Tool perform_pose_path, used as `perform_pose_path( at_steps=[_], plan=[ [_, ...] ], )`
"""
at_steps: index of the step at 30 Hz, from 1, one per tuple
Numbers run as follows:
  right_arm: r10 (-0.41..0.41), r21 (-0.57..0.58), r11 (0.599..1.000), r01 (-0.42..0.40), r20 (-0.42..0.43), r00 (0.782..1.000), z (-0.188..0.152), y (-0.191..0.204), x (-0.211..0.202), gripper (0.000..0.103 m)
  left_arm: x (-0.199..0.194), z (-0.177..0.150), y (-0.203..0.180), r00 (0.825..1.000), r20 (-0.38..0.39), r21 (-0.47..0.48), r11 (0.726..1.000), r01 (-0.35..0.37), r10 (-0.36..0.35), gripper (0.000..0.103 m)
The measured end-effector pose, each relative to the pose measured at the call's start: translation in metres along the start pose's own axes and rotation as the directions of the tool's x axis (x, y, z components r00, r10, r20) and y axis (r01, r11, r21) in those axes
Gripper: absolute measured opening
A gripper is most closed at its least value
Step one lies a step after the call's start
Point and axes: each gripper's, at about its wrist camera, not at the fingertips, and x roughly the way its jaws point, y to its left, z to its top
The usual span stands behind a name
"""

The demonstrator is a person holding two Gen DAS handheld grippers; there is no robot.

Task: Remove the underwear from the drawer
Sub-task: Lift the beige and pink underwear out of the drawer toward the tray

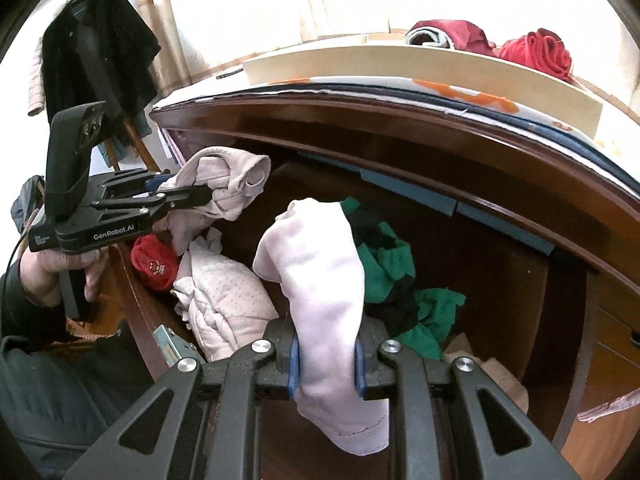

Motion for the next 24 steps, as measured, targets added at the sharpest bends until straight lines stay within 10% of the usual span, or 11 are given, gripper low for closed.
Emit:
perform_pose_path(
  at_steps=[24],
  plan=[
    [-0.057,0.025,0.998,0.053,0.172,0.983,-0.007,0.003,-0.024,0.022,-0.026,-0.001,0.000,0.986,0.161,-0.116,0.993,-0.029,0.047,0.031]
  ],
)
